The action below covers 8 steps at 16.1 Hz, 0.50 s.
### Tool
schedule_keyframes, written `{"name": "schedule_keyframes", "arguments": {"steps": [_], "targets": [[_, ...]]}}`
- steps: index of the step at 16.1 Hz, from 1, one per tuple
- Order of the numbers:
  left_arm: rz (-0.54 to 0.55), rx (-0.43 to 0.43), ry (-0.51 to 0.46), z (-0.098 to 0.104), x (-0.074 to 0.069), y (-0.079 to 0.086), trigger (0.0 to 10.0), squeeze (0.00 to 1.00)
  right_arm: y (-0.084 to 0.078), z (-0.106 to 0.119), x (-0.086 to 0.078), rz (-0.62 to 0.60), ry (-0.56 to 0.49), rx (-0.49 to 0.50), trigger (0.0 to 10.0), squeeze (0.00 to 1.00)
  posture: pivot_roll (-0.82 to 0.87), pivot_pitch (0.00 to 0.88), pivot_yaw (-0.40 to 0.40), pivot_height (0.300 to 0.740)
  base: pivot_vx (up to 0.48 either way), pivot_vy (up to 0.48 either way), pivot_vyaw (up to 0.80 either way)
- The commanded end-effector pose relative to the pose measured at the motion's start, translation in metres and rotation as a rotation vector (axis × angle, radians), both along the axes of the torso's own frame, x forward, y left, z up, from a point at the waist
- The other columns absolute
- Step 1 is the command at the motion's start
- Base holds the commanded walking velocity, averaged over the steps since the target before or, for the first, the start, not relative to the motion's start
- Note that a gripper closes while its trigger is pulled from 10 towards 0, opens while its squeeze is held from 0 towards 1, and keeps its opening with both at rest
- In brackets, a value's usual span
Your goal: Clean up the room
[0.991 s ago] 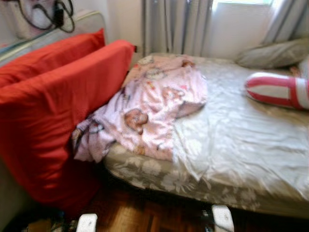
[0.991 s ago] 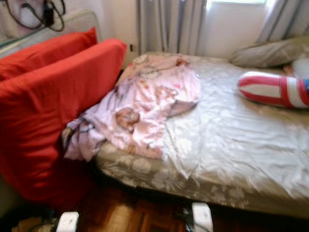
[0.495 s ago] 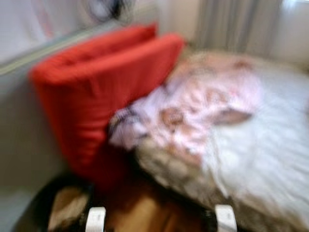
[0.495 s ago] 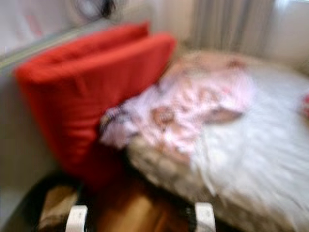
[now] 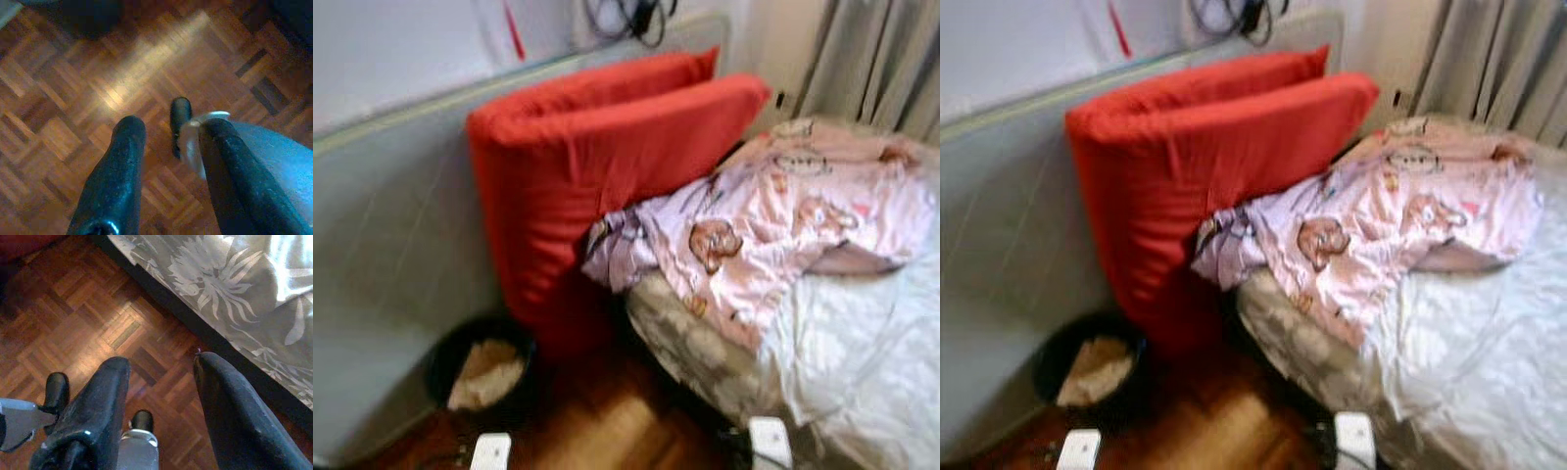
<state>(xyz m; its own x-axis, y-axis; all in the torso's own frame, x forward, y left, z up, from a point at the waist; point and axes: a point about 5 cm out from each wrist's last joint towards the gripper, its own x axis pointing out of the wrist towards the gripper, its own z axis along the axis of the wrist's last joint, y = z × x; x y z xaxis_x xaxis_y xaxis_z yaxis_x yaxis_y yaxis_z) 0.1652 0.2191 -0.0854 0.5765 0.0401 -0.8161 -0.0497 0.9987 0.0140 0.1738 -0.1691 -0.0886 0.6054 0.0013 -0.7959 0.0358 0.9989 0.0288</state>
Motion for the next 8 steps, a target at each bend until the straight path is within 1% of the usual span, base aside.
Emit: {"name": "schedule_keyframes", "arguments": {"steps": [1,5,8], "targets": [[0.008,-0.002,0.003,0.000,0.000,0.001,10.0,0.00,0.000,0.001,0.001,-0.007,-0.010,0.008,10.0,0.00,0.07,0.000,0.001,0.740,0.000,0.000,0.00],[0.011,-0.012,0.012,-0.003,-0.002,-0.007,10.0,0.00,-0.001,0.000,0.000,-0.014,-0.005,0.006,10.0,0.00,0.07,0.000,0.000,0.740,0.279,0.000,0.00],[0.013,-0.016,0.013,-0.003,-0.002,-0.010,10.0,0.00,-0.002,0.000,0.000,-0.021,-0.007,0.005,10.0,0.00,0.07,0.000,0.002,0.740,0.326,0.000,0.00]]}}
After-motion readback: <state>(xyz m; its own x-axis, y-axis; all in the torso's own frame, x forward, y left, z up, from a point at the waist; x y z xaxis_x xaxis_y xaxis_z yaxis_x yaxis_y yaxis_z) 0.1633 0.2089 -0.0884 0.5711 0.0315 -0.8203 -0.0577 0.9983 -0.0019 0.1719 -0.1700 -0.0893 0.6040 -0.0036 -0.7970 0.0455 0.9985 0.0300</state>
